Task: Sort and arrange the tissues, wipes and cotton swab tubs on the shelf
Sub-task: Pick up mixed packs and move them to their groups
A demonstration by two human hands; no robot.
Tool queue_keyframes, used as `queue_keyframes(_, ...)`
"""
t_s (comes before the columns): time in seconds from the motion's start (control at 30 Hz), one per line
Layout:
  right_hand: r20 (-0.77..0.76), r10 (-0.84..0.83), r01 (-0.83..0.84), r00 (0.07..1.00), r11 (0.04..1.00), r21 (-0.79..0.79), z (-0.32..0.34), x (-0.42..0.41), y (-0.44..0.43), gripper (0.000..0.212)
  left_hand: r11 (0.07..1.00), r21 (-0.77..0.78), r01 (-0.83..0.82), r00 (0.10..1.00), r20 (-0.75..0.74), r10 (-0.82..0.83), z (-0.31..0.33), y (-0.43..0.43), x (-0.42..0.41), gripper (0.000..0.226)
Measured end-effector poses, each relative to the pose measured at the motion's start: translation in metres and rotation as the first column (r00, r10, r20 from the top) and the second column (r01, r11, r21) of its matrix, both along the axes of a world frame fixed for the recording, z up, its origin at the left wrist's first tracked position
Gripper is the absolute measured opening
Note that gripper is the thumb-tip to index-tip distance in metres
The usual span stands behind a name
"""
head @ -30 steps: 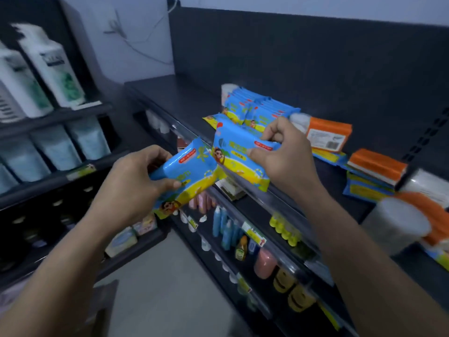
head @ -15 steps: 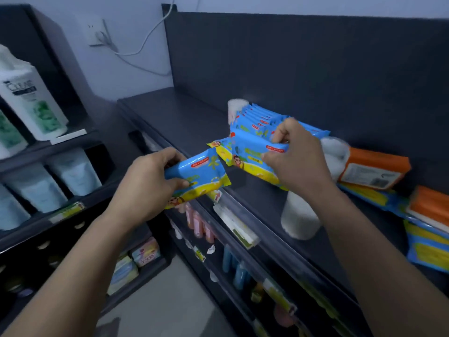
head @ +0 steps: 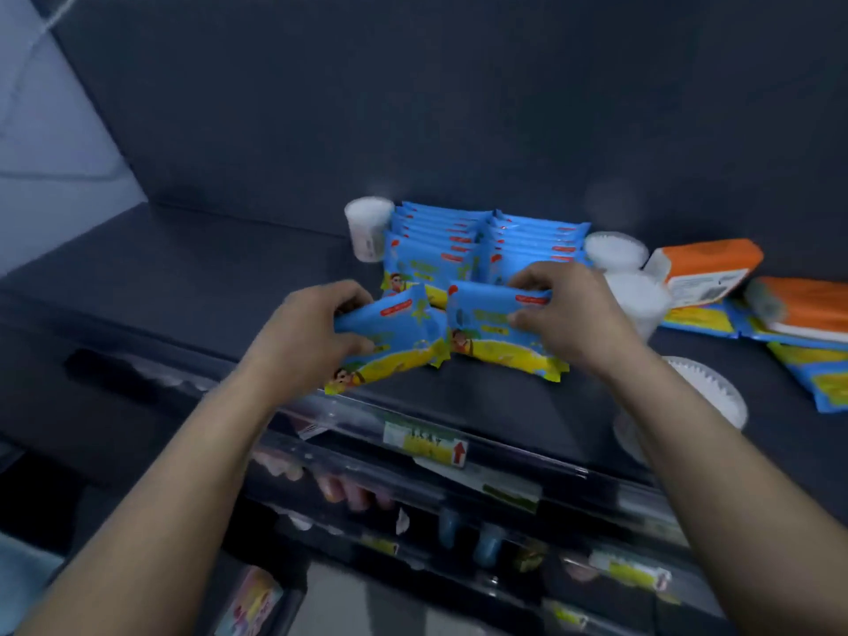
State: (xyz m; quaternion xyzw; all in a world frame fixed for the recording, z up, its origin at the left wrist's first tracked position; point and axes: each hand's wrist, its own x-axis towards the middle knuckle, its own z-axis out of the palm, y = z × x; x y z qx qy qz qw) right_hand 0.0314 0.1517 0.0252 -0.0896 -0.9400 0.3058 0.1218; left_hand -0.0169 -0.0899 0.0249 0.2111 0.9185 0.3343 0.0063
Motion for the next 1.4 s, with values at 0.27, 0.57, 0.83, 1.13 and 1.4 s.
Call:
queue_keyframes(0.27,0.186,-0.096,0.075,0.978,0.991,0.115,-0.009,-0.011,0.011,0.025,0.944,-0.184,0.274,0.961,0.094,-0.26,-0.017,0.031,-0.06,0.035)
queue_keyframes(0.57,0.486,-0.095,-0.086,0.869,0.938,0.337,-0.027,-0.037,0.019,0.052,0.805,-0.463,0.372,0.927,0.225,-0.3,-0.032,0.053,-0.095,0.045)
queue_keyframes(0.83,0.692,-0.074,-0.203,0.718,0.929,0.31,-0.024,-0.049,0.022,0.067,0.731,-0.455,0.508,0.854,0.38,-0.356,-0.037,0.062,-0.117,0.04)
queue_keyframes(1.13,0.687,-0.24,-0.148,0.686,0.878,0.454,-0.024,-0.06,0.013,0.084,0.725,-0.365,0.584,0.807,0.36,-0.469,-0.033,0.057,-0.131,0.034)
queue_keyframes(1.4,0.649,-0.235,-0.058,0.724,0.916,0.397,-0.019,-0.053,0.009,0.078,0.771,-0.193,0.606,0.795,0.119,-0.595,-0.022,0.058,-0.135,0.048)
